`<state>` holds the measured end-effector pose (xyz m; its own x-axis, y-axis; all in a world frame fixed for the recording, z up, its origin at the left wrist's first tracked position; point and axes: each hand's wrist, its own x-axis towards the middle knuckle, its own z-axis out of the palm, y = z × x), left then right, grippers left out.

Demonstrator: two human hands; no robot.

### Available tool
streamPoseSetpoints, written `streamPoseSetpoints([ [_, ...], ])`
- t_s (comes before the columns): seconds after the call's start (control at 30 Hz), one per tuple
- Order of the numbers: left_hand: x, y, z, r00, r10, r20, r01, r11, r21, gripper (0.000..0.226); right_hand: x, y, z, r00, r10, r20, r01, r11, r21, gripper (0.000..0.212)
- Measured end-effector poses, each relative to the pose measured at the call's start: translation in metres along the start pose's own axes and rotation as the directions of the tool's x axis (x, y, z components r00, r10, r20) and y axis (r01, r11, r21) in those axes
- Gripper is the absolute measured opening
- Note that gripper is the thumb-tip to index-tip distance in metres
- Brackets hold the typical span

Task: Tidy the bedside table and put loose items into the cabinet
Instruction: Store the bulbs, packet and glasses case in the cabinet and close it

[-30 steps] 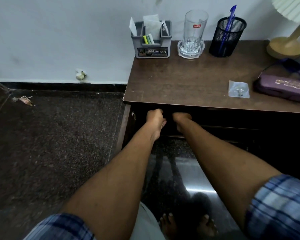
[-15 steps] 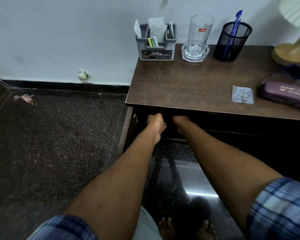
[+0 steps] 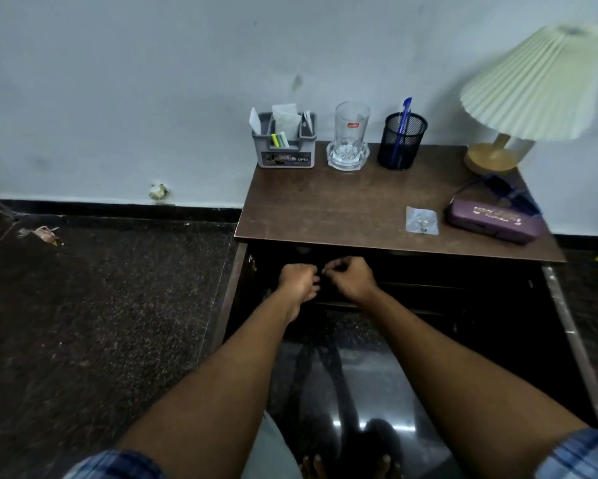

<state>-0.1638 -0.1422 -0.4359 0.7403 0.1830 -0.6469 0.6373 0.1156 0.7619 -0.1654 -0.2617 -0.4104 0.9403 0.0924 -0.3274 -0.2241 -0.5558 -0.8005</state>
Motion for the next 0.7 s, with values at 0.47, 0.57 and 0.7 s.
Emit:
streamPoseSetpoints([
  [0.47,-0.066,-0.015,0.029,0.971,0.237,0.041,-0.240,0.955,0.173,0.018,-0.036,0.033,-0.087,0.973,-0.045,-0.226,0.065,0.995,0.079,0.017],
  [0.57,-0.072,-0.014,0.036,0.954,0.298,0.034,-0.299,0.933,0.198,0.021,-0.037,0.035,-0.103,0.960,-0.038,-0.277,0.072,0.991,0.115,0.016],
  [0.7,-0.075,-0.003,0.054,0.921,0.387,0.052,-0.389,0.898,0.208,0.023,-0.037,0.038,-0.119,0.924,-0.070,-0.377,0.112,0.990,0.091,0.013],
])
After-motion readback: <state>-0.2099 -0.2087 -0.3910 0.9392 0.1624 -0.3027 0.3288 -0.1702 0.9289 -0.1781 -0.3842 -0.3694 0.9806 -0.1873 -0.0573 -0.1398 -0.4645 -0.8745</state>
